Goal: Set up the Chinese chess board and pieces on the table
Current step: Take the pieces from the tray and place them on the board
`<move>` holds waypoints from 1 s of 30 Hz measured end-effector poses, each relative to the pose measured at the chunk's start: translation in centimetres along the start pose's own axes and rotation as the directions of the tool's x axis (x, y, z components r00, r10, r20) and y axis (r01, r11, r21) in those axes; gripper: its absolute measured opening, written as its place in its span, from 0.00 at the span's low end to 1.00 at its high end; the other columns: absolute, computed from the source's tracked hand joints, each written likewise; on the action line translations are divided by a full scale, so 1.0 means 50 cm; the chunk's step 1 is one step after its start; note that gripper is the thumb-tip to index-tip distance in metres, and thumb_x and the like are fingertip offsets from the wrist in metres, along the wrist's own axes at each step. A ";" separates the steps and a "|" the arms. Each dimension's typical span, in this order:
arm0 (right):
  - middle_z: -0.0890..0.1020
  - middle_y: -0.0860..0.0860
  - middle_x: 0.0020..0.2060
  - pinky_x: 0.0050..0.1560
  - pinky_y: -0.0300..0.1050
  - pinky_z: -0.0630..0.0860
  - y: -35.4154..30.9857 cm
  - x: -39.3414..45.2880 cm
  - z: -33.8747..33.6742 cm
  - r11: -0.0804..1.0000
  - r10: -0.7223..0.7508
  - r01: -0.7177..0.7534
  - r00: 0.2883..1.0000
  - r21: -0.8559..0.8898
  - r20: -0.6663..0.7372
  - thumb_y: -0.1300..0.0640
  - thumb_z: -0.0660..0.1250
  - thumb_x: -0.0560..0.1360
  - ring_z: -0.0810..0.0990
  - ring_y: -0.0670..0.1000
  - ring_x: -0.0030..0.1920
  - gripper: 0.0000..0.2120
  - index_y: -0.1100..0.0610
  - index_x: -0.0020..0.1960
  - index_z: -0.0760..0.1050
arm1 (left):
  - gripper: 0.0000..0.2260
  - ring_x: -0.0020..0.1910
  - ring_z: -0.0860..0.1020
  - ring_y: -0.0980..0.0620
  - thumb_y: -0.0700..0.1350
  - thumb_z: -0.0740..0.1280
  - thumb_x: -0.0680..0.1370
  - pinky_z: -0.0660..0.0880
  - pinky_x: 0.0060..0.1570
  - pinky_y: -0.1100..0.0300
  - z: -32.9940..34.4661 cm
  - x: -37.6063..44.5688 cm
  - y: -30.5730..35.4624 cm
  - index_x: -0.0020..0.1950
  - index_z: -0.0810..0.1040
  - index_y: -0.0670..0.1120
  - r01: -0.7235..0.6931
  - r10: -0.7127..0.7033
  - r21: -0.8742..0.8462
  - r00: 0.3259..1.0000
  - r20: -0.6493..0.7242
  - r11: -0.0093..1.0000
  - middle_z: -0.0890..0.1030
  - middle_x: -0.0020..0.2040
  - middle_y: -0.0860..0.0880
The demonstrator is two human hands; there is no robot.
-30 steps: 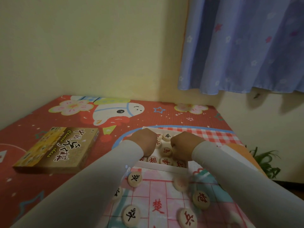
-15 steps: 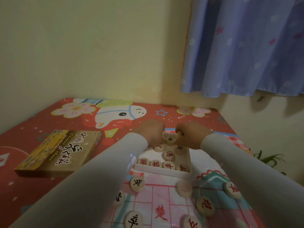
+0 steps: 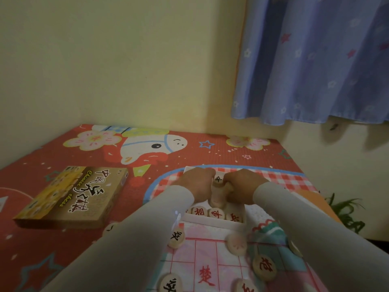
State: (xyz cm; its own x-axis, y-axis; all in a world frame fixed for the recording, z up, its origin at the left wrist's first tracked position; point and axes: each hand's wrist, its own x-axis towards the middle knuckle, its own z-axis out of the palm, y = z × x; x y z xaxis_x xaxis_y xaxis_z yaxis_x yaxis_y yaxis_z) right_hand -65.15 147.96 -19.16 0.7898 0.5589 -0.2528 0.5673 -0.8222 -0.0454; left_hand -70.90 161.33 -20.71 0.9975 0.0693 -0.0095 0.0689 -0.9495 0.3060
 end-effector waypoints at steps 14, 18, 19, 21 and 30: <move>0.82 0.48 0.39 0.48 0.48 0.80 -0.056 -0.150 -0.100 0.965 -0.139 0.171 0.976 0.196 -0.169 0.51 0.69 0.70 0.82 0.50 0.40 0.10 0.50 0.50 0.77 | 0.12 0.52 0.72 0.39 0.50 0.62 0.80 0.80 0.39 0.46 -0.067 -0.110 -0.036 0.46 0.70 0.41 0.180 -0.086 -0.752 0.950 0.300 -0.634 0.69 0.45 0.42; 0.83 0.50 0.42 0.51 0.51 0.78 -0.097 -0.219 -0.119 0.965 -0.177 0.207 0.967 0.161 -0.180 0.52 0.66 0.71 0.81 0.54 0.46 0.09 0.52 0.49 0.78 | 0.10 0.44 0.74 0.42 0.45 0.56 0.78 0.80 0.39 0.48 -0.065 -0.169 -0.028 0.41 0.69 0.41 0.175 -0.080 -0.670 0.940 0.332 -0.722 0.74 0.38 0.41; 0.83 0.51 0.44 0.52 0.51 0.78 -0.107 -0.235 -0.122 0.966 -0.181 0.209 0.967 0.155 -0.177 0.52 0.66 0.71 0.80 0.55 0.47 0.10 0.53 0.51 0.79 | 0.06 0.41 0.72 0.46 0.43 0.57 0.75 0.80 0.41 0.50 -0.066 -0.183 -0.023 0.38 0.67 0.44 0.175 -0.075 -0.678 0.944 0.322 -0.714 0.70 0.36 0.44; 0.83 0.51 0.48 0.54 0.50 0.78 -0.123 -0.262 -0.124 0.968 -0.182 0.208 0.968 0.142 -0.174 0.52 0.67 0.71 0.80 0.55 0.49 0.13 0.52 0.54 0.78 | 0.11 0.33 0.66 0.50 0.40 0.59 0.71 0.73 0.42 0.58 -0.070 -0.211 -0.013 0.33 0.58 0.49 0.167 -0.097 -0.738 0.949 0.300 -0.654 0.61 0.31 0.48; 0.78 0.53 0.57 0.55 0.46 0.74 -0.206 -0.343 -0.108 0.970 -0.216 0.224 0.973 0.094 -0.086 0.49 0.68 0.72 0.77 0.54 0.55 0.21 0.53 0.64 0.70 | 0.15 0.27 0.75 0.49 0.46 0.61 0.77 0.73 0.33 0.60 -0.056 -0.314 0.065 0.33 0.77 0.44 0.198 -0.259 -0.777 0.870 0.421 -0.597 0.76 0.28 0.46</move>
State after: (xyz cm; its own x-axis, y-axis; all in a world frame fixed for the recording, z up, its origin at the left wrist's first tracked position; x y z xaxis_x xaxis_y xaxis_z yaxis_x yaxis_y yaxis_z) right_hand -83.29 147.42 -9.15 0.6655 0.7306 -0.1527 0.7054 -0.6825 -0.1914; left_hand -86.40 158.02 -16.91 0.8548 0.1772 -0.4878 0.1471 0.8186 0.5552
